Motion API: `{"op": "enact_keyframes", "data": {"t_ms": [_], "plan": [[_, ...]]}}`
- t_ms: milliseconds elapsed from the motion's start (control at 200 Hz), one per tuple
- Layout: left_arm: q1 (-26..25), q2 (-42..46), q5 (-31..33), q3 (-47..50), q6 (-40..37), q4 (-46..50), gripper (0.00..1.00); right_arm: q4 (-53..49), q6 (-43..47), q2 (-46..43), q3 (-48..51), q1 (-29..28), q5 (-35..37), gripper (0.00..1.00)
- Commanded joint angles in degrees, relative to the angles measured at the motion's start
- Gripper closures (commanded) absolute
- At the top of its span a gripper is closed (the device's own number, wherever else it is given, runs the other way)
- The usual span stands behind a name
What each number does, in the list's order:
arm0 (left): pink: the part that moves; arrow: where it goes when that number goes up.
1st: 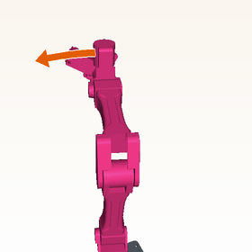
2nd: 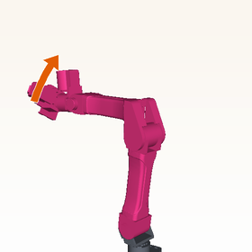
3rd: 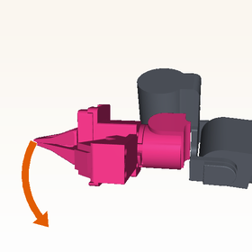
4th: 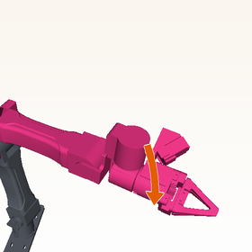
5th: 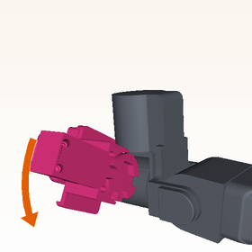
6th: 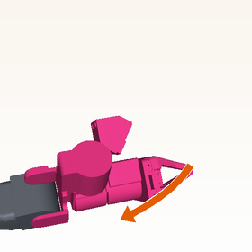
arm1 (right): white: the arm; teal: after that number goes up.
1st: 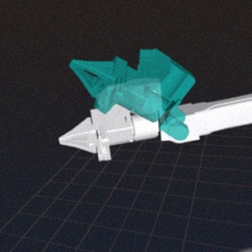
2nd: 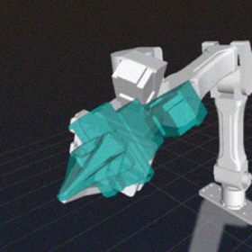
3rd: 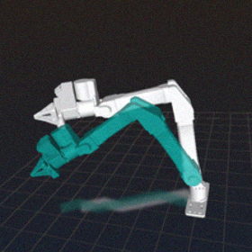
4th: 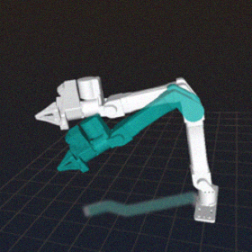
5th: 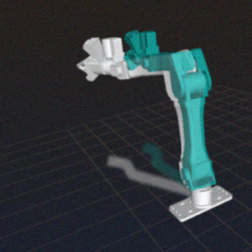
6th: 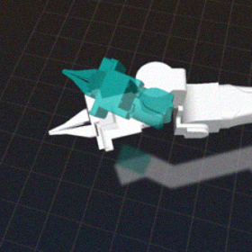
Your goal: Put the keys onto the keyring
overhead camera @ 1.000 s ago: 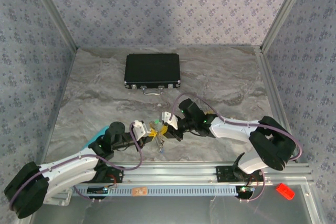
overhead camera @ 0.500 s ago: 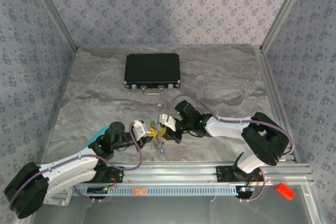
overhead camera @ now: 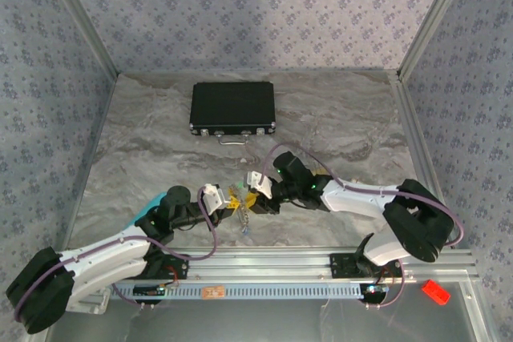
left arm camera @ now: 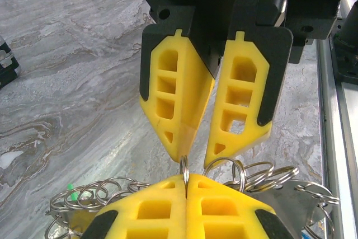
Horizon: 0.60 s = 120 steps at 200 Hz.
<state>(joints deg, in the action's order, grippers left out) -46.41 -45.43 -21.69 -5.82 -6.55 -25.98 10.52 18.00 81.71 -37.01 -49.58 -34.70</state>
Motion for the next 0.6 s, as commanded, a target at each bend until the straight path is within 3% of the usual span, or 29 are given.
{"op": "enact_keyframes", "data": {"t_ms": [0, 85, 305, 595], "plan": [[-0.1, 0.3, -1.9, 0.1, -0.4, -3.1, 1.0, 1.0, 0.2, -1.6, 0.5, 0.1, -0.4, 0.78], [0.0, 0.3, -1.9, -0.1, -0.6, -3.0, 1.0, 1.2, 0.2, -1.5, 0.4, -0.1, 0.4, 0.77], [0.0, 0.2, -1.9, -0.2, -1.0, -2.9, 1.0, -1.7, 3.1, -3.2, 2.7, 2.1, 11.2, 0.77], [-0.1, -0.3, -2.2, -0.3, -0.9, -3.2, 1.0, -1.6, 1.4, -5.6, -0.5, 1.4, -0.7, 0.77]]}}
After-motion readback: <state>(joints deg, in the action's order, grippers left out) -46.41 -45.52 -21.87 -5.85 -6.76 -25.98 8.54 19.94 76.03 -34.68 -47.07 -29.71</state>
